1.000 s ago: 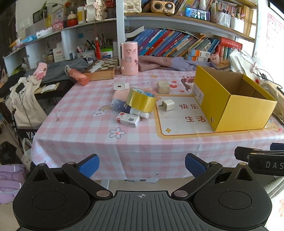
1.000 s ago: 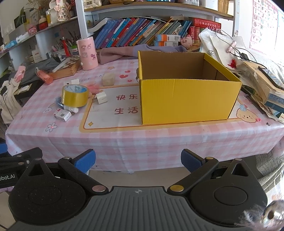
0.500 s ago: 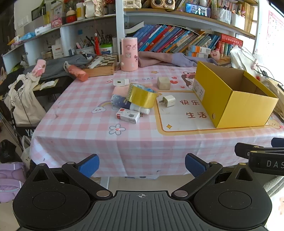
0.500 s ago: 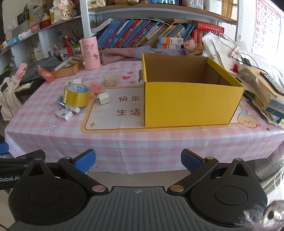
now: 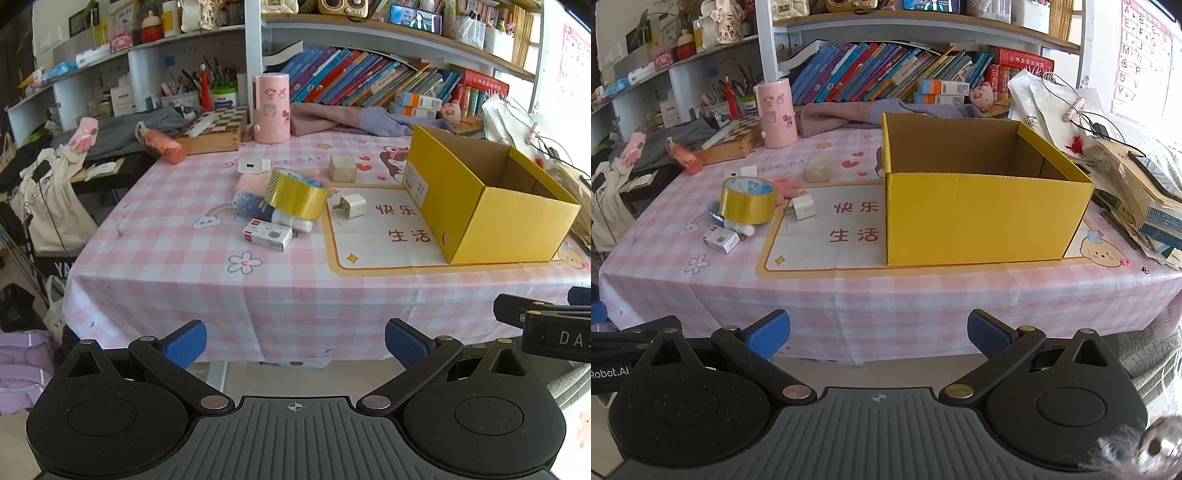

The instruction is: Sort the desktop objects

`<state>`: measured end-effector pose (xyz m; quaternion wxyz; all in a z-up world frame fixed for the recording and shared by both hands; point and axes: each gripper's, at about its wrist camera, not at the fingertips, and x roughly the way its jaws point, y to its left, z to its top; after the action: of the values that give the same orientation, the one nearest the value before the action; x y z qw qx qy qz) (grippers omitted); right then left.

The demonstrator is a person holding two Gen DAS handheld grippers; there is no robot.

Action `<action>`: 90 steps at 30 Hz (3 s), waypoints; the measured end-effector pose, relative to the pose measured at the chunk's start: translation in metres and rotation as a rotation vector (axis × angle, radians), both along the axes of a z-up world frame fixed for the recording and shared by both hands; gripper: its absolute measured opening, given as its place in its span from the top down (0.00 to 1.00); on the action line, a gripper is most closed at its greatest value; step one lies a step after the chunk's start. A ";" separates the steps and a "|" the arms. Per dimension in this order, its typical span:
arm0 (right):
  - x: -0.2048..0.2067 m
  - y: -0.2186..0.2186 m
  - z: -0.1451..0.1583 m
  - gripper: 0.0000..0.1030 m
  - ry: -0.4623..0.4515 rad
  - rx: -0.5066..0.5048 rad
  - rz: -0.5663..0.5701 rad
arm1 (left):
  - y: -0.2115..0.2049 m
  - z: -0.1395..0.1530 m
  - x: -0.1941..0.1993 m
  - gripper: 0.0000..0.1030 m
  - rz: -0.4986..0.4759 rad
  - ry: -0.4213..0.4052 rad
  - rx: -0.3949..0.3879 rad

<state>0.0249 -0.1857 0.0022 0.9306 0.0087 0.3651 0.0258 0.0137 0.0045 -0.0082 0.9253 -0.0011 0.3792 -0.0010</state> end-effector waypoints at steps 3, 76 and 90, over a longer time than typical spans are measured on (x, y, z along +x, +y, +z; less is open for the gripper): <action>-0.001 -0.002 -0.001 0.00 0.003 0.005 -0.002 | 0.001 0.000 0.000 0.00 0.007 0.001 0.000; 0.024 0.063 -0.001 0.07 0.005 0.004 0.175 | 0.067 0.003 0.001 0.00 0.156 -0.042 -0.041; 0.086 0.079 -0.010 0.31 0.011 0.014 0.235 | 0.069 -0.019 0.057 0.01 0.145 0.015 0.005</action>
<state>0.1111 -0.1070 -0.0078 0.9189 -0.0275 0.3687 0.1373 0.0703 0.0731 -0.0273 0.9201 -0.0263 0.3849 0.0669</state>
